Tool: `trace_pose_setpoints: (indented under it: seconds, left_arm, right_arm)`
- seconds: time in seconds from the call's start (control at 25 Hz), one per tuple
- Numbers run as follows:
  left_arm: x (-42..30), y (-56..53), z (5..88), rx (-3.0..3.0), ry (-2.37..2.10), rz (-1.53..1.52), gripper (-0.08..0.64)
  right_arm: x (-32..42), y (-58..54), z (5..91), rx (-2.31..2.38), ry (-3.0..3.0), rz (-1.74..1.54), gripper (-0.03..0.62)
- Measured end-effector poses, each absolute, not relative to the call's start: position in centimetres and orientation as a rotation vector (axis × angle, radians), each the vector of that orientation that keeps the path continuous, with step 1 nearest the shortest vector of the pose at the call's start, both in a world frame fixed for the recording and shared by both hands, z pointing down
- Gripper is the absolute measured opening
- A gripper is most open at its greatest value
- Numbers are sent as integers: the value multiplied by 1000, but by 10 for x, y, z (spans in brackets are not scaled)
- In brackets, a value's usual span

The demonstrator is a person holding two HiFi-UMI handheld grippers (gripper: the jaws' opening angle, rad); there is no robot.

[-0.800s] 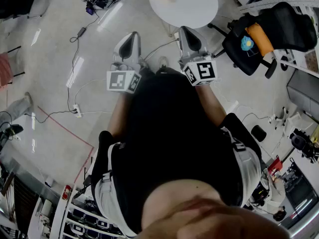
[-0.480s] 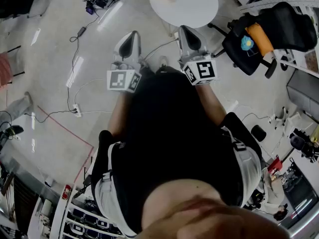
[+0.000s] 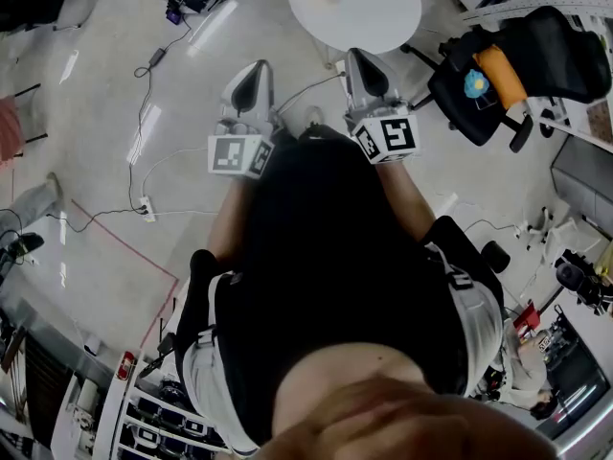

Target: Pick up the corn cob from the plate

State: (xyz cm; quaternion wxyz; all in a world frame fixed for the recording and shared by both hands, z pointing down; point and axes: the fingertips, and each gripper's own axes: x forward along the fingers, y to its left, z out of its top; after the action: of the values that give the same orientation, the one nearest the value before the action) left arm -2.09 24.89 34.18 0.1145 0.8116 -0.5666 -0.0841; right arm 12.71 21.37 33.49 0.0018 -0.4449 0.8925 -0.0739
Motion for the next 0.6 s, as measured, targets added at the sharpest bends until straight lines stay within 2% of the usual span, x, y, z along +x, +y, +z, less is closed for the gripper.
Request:
trace_pose_setpoints:
  seconds: [0.6]
  left_arm:
    - [12,226,343,2371,-1684,-206,2]
  right_arm:
    - [151,192,347,-1356,2818,-254,8]
